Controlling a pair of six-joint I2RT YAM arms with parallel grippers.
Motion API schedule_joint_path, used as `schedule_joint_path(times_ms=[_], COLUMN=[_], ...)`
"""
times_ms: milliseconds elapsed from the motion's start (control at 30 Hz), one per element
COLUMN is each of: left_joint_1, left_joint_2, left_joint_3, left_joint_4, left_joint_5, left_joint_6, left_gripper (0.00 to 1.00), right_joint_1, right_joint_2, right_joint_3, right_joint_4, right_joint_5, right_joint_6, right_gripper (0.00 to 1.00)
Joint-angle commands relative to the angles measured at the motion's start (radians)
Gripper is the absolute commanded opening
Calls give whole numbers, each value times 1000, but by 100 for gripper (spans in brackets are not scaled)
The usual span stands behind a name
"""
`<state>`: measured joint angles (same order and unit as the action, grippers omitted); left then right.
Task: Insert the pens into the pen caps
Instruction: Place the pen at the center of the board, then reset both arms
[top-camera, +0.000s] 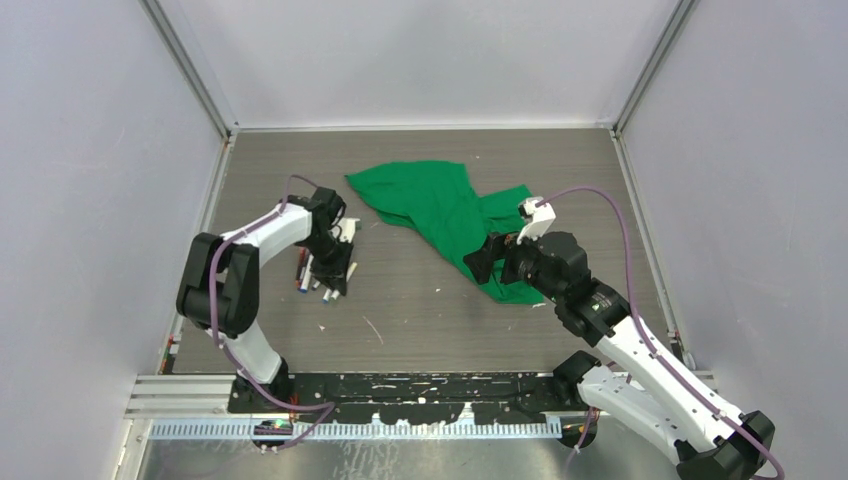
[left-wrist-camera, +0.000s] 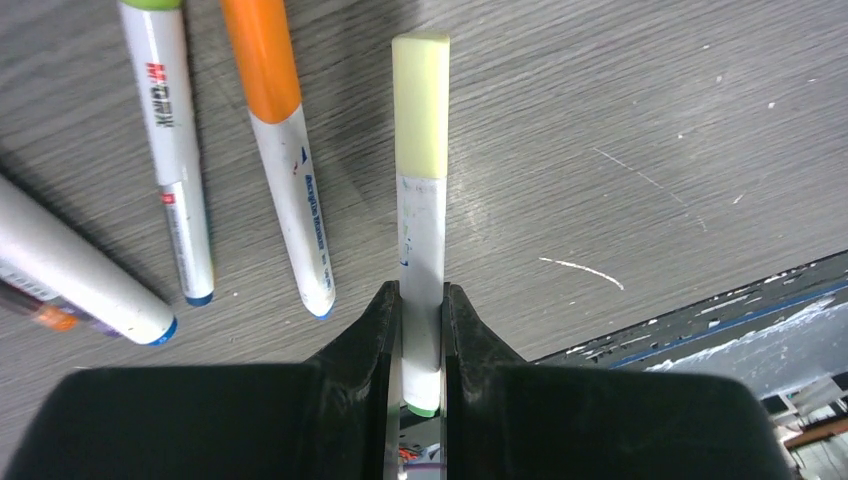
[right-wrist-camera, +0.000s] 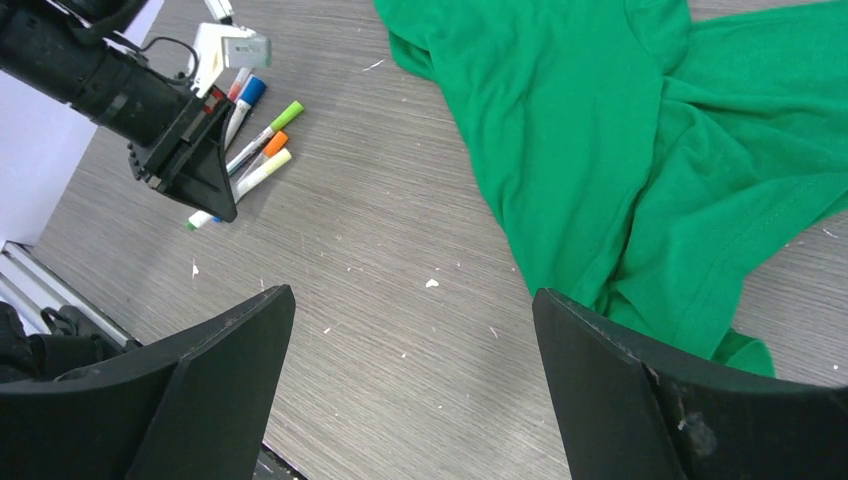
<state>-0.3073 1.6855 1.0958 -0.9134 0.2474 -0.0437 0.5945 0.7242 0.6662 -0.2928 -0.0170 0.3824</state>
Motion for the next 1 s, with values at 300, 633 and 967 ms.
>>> schedule_joint_path(times_ms=[300, 633, 967], left_joint_1=[63, 68, 67], left_joint_2=[44, -37, -326], left_joint_3=[32, 22, -12], left_joint_4=[-38, 1, 343], left_joint_5=[-46, 23, 215], left_joint_6=[-47, -42, -203], left_gripper=[35, 60, 94], right_joint_1=[-5, -5, -25], right_joint_2=[-22, -23, 152], right_joint_3=[-3, 3, 68], right_joint_4=[57, 45, 53], right_joint_5=[26, 42, 13], right_joint_6=[44, 51, 16], right_gripper=[96, 96, 97])
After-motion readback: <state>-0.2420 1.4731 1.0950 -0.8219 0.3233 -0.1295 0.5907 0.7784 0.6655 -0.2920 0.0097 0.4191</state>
